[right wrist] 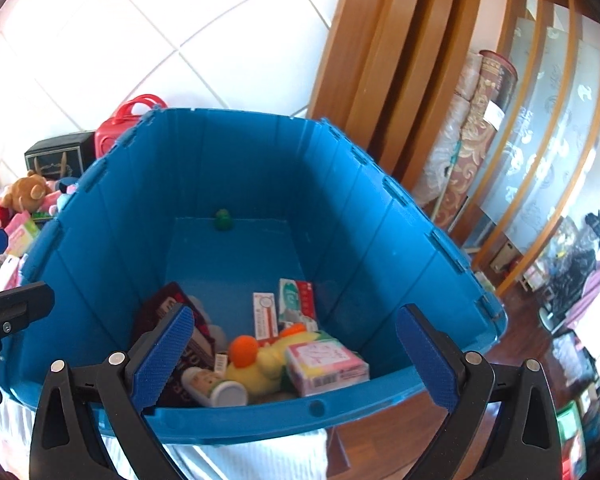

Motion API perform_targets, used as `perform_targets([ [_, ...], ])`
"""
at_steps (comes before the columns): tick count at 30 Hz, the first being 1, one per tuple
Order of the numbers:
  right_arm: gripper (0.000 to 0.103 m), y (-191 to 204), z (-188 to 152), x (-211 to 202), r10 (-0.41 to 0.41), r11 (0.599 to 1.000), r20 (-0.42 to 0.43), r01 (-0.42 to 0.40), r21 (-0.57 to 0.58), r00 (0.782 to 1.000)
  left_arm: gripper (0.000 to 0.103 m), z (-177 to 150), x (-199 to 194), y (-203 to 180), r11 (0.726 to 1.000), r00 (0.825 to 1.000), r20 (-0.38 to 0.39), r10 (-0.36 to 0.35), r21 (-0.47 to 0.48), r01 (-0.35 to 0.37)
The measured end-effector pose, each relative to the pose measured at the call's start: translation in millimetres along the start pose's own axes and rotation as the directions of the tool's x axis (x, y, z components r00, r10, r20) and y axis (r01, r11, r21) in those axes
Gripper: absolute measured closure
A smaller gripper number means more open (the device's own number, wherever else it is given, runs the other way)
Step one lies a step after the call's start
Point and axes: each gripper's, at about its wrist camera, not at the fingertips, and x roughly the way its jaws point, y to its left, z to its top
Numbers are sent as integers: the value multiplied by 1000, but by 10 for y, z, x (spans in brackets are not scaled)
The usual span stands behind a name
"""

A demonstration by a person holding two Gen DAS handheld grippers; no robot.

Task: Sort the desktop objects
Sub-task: 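Move both tools back from the bin to the heap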

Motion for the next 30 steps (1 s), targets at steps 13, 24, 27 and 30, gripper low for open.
perform_targets([
  [13, 0, 619, 108, -240, 53, 997, 57, -50, -53, 997, 29, -253, -148, 781, 992, 996, 38, 75, -103, -71],
  [24, 0, 1650, 240, -370, 189, 973, 84, -175, -150, 978, 29, -733, -278, 1748, 968, 985, 45, 167, -200, -154],
  [27, 0, 2015, 249, -384, 241, 956, 76, -224, -189, 967, 29, -903, -281, 1994, 954, 978, 29, 206, -230, -194],
  [30, 0, 2363, 217, -376, 277, 941, 64, -257, -222, 959, 29, -1098, -244, 2274, 938, 973, -4, 232, -266, -225],
])
